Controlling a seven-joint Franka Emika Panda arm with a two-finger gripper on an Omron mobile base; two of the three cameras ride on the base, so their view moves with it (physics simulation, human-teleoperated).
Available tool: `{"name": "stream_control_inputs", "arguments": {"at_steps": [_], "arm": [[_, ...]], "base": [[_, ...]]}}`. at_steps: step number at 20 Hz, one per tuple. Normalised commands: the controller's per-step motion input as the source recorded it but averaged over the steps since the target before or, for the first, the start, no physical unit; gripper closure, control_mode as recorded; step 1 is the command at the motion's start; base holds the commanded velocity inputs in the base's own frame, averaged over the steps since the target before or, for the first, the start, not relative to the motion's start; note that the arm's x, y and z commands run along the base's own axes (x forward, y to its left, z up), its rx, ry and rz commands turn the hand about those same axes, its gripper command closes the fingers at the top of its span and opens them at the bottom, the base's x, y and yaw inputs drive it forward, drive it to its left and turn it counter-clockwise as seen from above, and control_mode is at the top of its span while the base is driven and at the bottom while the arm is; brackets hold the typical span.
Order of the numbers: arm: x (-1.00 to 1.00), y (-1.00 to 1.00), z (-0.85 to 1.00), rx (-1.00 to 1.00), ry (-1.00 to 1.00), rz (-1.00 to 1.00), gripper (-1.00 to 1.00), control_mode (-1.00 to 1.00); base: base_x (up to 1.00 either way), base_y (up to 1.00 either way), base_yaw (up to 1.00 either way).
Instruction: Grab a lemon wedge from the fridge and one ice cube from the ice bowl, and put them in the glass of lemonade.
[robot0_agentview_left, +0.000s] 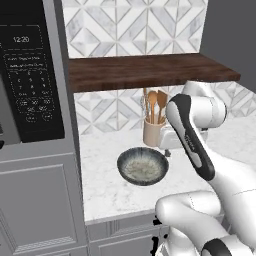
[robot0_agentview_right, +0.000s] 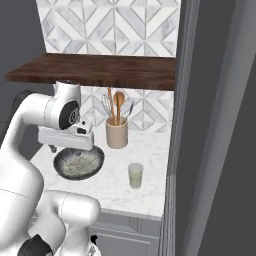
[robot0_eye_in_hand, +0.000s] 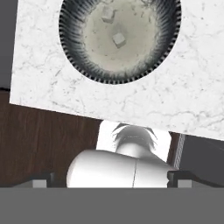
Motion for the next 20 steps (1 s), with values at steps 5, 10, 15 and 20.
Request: {"name": "stream_control_inputs", "arguments": {"at_steps": [5,10,15,20], "arm": [[0.21,0.25,-0.16,0.06,0.26,0.23,-1.00,-1.00],[0.94,0.66,-0.43,-0.05,0.04,0.04,-1.00,-1.00],[0.52,0.11,-0.58,-0.02,0.14,0.08,-1.00,-1.00],[0.10,0.00,-0.65,-0.06,0.04,0.02,-1.00,-1.00]], "base": [[0.00,0.00,0.00],[0.00,0.00,0.00],[0.00,0.00,0.00],[0.00,0.00,0.00]]}}
